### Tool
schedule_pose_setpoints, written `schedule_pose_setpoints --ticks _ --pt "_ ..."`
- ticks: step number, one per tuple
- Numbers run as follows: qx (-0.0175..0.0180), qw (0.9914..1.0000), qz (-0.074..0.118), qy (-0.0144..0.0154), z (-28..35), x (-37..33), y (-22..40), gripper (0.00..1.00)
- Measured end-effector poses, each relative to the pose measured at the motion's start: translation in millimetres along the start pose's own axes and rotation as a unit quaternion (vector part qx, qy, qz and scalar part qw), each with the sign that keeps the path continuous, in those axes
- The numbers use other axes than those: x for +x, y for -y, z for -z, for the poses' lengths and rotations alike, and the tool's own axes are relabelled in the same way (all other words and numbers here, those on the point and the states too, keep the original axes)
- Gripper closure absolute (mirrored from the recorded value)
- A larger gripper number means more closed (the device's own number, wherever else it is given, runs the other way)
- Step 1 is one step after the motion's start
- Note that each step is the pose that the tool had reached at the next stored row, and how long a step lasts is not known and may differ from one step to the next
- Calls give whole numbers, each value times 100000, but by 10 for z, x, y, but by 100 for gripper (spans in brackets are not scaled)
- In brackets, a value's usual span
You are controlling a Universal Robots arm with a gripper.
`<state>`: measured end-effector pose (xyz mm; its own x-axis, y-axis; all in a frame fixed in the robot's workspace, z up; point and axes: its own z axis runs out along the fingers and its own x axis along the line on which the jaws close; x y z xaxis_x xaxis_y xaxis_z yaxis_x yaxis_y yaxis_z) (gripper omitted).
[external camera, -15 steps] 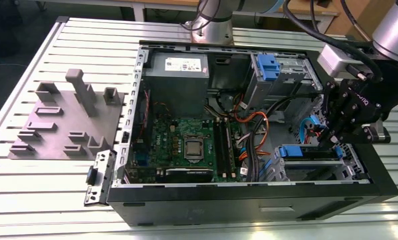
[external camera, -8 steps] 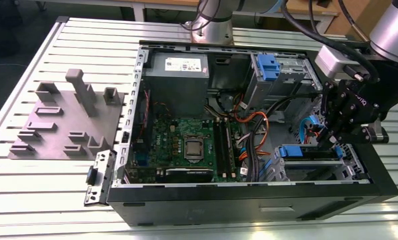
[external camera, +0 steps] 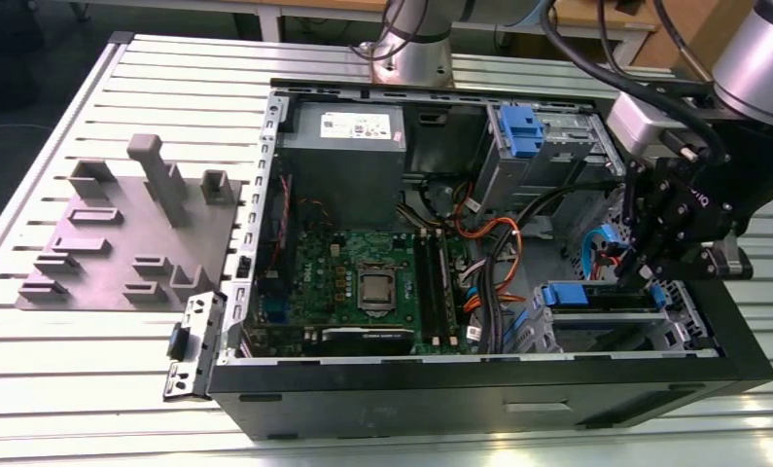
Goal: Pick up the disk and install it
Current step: 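Insert the first disk wire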
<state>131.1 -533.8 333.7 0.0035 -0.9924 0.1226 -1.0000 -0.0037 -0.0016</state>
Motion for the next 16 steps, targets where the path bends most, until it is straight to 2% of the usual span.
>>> schedule_pose_setpoints --ticks 8,11,13,16 --pt "236 100000 -30 100 -19 9 -5 83" --pt "330 99999 -10 293 -22 16 -7 83" --pt "374 99998 26 563 -23 23 -12 83" --pt "402 99997 38 687 -34 26 -12 83"
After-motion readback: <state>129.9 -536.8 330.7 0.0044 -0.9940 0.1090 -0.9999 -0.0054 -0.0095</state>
